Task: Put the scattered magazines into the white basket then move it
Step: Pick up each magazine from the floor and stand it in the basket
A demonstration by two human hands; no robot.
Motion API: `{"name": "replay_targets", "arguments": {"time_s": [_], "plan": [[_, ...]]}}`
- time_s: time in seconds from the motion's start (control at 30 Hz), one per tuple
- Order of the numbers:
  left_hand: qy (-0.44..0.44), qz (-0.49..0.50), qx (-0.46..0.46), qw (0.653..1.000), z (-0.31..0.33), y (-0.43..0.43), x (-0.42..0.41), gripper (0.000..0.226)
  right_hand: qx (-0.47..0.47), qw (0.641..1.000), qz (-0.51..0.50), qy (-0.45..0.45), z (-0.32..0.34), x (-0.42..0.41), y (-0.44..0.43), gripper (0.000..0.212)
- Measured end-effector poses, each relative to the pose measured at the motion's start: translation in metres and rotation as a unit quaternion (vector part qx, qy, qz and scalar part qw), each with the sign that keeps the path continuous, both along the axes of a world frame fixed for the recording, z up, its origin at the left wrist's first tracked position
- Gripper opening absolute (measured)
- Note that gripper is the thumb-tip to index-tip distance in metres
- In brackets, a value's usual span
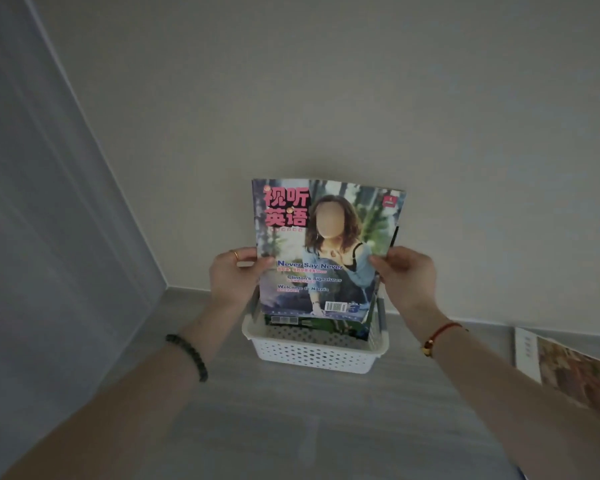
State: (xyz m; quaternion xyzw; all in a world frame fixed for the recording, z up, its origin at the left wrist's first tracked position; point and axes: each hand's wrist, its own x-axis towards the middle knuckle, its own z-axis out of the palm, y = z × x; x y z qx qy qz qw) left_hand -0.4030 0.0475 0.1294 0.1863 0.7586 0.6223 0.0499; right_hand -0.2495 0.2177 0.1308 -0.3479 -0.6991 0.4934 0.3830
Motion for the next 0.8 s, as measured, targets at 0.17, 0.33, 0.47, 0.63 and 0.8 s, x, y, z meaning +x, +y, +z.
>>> {"name": "replay_targets", "arguments": {"time_s": [0.17,0.33,0.47,0.63,0.8], "plan": [[-0.054,0.023,-0.024,0.998,-0.048,0.014,-0.016,0.019,-0.022,0.998,-0.031,-0.046,-0.040,-0.013,0.004,0.006],[-0.087,0.058,-0.033,0.994,-0.084,0.020,-0.022,0.029,-0.036,0.994,-0.053,-0.083,-0.070,-0.020,0.004,0.010],[-0.112,0.053,-0.027,0.992,-0.092,0.024,-0.026,0.029,-0.021,0.993,-0.078,-0.089,-0.074,-0.023,0.007,0.010],[-0.106,0.038,-0.032,0.993,-0.091,0.024,-0.024,0.035,-0.027,0.994,-0.086,-0.066,-0.074,-0.021,0.004,0.012],[-0.093,0.039,-0.032,0.994,-0.088,0.017,-0.003,0.035,-0.046,0.995,-0.055,-0.074,-0.074,0.004,0.003,0.012]]}}
